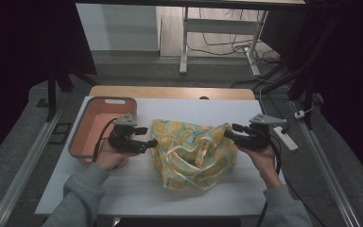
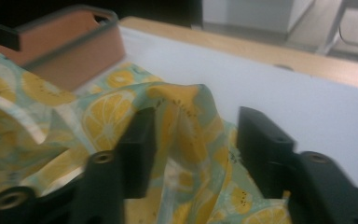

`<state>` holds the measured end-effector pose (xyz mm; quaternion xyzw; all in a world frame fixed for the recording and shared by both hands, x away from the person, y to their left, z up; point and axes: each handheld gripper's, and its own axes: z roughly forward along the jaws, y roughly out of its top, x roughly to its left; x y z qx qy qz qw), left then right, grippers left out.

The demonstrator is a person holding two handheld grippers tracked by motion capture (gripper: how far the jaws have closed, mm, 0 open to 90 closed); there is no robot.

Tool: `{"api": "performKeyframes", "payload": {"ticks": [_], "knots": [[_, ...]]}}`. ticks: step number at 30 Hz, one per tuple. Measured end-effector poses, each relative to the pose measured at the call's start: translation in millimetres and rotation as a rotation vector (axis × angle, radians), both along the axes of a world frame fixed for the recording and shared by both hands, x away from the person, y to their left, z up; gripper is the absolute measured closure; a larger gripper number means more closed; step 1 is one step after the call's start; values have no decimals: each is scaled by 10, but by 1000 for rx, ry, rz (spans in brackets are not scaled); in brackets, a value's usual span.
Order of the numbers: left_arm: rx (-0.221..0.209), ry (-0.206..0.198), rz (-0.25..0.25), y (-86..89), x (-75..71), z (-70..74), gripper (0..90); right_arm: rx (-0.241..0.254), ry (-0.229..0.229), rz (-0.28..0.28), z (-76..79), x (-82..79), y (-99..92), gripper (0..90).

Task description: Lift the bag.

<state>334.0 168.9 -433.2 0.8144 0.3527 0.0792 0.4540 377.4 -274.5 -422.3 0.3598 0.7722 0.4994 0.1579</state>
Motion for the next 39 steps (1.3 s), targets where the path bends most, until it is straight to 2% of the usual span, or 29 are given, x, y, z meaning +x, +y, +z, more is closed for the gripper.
{"api": "performKeyframes", "payload": {"ticks": [2, 4, 6, 11, 15, 19, 24, 30, 39], "knots": [[-17, -17, 18, 122, -101, 29, 228, 12, -10, 22, 40, -95, -92, 418], [-34, -22, 32, 234, -199, 41, 227, 7, -23, 21, 47, -178, -177, 401], [-37, -24, 47, 320, -294, 29, 225, 23, -23, 19, 17, -247, -263, 394], [-11, 4, 83, 460, -460, -98, 227, 34, -12, 29, -99, -416, -440, 388], [-15, 17, 119, 530, -528, -190, 229, 2, -4, 13, -169, -547, -532, 387], [0, 16, 134, 562, -606, -239, 240, -44, -7, 10, -283, -643, -524, 392], [28, 19, 127, 545, -681, -311, 253, -83, -27, 37, -380, -646, -433, 404], [25, 18, 131, 538, -674, -326, 256, -109, -43, 58, -401, -633, -353, 405], [36, 13, 124, 500, -674, -332, 255, -106, -49, 53, -420, -629, -360, 407]]}}
